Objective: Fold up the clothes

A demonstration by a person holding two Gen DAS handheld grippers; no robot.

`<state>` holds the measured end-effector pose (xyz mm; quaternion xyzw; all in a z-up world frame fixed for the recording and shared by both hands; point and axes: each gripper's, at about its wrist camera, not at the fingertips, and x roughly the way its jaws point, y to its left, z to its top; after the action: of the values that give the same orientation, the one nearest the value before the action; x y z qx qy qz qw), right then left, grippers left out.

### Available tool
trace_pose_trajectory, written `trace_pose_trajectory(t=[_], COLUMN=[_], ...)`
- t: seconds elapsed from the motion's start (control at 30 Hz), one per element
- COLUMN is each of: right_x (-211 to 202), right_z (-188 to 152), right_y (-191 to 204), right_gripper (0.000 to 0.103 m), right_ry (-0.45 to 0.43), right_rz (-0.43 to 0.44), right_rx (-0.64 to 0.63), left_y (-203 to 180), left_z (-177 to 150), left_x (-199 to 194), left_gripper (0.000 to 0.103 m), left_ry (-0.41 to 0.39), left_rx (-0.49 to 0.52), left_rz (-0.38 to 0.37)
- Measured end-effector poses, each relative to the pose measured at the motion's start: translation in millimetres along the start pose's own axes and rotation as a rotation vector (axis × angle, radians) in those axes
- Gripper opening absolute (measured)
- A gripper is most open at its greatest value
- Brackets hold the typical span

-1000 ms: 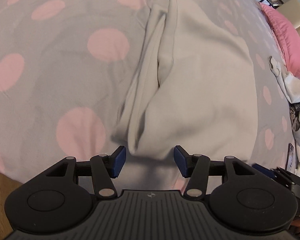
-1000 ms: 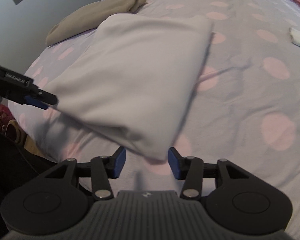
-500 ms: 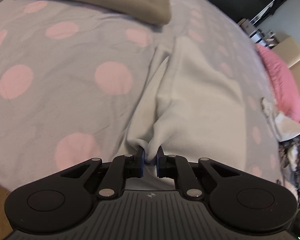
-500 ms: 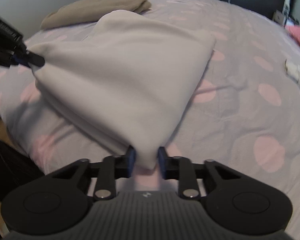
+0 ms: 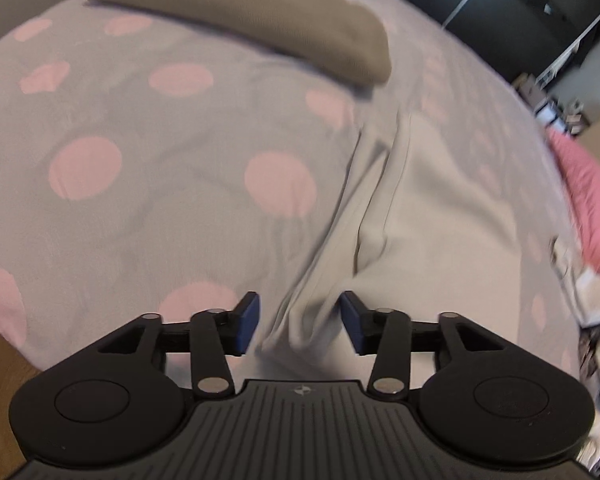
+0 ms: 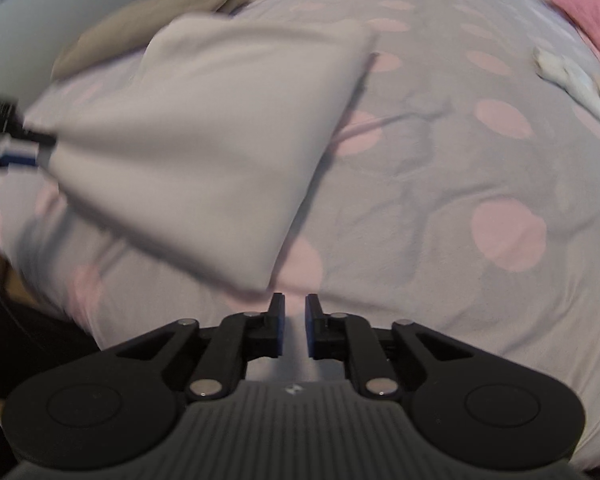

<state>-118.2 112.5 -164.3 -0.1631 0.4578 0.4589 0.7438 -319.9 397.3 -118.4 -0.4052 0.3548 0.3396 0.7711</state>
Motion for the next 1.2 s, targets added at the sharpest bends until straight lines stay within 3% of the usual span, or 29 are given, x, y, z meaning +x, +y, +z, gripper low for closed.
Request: trace_pose_trajectory(t=[0.03,0.1,0.17,0.23,0.3,0.4,0.67,0.73,0.77,0.87,0.97,1.2], right_x=[-3,-8,-10,-9,-2,13,54,58,59,60,52,19], right_z=[2,7,13,17,20,23,17,20,22,24,28,53], right_y=[-3,-8,-11,-14,-17,-22,-25,-21,-18,-16,-18,-45], right_gripper=[0.019,0.042,0.042,0.044,0.058,0.058,0.061,0.053,0.037,0.019,0.015,0.013], right_ry=[-0.014,-0.043,-0.064,-0.078,-0.075,-0.053,0.027,0.033,0.039,0.038,0.034,0.044], right_rz=[0.01,0.04,0.072,0.103,0.131,0.194,0.288,0.303,0.311,0.31,0.315,0.366], right_rx=[0.028,0.084,0.13,0.168,0.212,0.299,0.432,0.431,0.425,0.439,0.445,0.436], left_y=[-1,-2,-8,-13,-15,-6,-5,-9,-11,-16,-20,-35], left_z=[2,4,6,4,3,2,1,1,1,1,0,-12], left_x=[-1,-2,9,22,36,58,91,91,91,88,83,67], left_gripper=[0.051,0.054,0.061,0.061,0.061,0.061,0.068,0.065,0.061,0.048,0.029,0.019], left_ry=[-0.016,-0.029,0.005,0.074,0.13,0.191,0.249,0.241,0.236,0.218,0.207,0.253], left_rx=[-0.003,-0.004,0.023,0.058,0.066,0.022,0.035,0.056,0.065,0.091,0.11,0.132], left_rz=[-0.008,-0.028,-0.043,-0.062,-0.066,-0.018,-0.002,0.005,0.008,0.01,-0.021,-0.126])
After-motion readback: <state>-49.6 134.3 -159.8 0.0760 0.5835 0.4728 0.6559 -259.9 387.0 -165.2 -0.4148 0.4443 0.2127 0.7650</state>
